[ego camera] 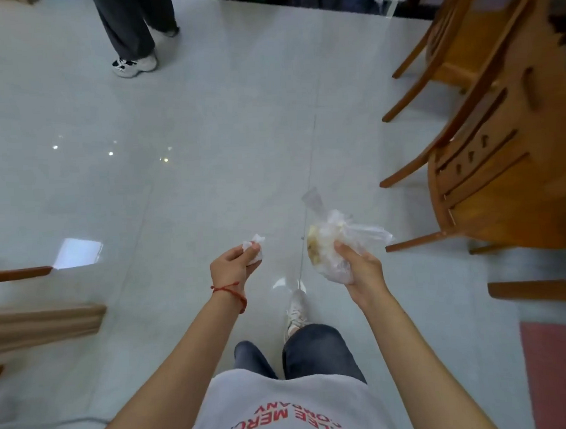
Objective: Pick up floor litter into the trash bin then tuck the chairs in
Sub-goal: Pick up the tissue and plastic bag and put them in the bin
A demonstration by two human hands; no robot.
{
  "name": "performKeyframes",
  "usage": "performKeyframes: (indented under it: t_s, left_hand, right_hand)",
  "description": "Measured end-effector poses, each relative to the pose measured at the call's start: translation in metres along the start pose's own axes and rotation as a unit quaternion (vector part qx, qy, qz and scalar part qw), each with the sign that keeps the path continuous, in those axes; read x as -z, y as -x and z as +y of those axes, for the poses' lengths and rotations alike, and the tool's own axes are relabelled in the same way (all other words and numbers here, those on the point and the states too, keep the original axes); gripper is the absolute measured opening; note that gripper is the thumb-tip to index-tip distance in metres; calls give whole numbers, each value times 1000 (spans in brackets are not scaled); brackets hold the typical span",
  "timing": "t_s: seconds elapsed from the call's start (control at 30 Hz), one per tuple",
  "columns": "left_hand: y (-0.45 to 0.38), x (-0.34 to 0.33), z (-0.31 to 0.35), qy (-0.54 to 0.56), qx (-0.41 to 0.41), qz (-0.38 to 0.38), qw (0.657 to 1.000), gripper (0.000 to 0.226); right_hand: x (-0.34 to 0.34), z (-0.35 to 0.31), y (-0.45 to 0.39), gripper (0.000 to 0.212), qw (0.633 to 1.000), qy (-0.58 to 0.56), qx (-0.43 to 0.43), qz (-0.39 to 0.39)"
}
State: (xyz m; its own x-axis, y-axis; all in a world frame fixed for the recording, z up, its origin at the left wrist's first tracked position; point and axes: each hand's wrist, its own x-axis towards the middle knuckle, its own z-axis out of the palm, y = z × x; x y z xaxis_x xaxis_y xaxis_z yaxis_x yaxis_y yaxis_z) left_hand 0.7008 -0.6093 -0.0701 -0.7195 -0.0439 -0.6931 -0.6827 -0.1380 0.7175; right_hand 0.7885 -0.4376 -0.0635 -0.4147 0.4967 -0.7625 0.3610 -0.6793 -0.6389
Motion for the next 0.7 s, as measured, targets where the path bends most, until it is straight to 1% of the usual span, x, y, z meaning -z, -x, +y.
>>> performKeyframes:
  t_s: [0.1,0.2,0.37,0.47,0.57,0.7]
  left_hand:
    - [-23,-35,27,-9,-8,-1,1000,21]
    - [-46,-71,57,-6,-14,-3,1000,16]
    - [-92,-114,104,1,-18,-5,1000,22]
    - [-132,-137,137,4,-21,-8,1000,21]
    - [-177,-162,174,15,-21,-10,1000,17]
    - [-231,-193,231,-2,-22,-18,1000,19]
  right_hand:
    - [-14,-34,-25,33,1000,-5,-4,-6]
    - [-33,-70,-51,27,1000,-3,-1,-17]
    - [-73,-122,-94,22,999,-22,2,-24]
    - [-107,-152,-124,17,999,-33,10,-32]
    - [-148,-184,-159,17,998,-43,18,-31]
    - [-207,-235,-197,16,998,-52,22,-26]
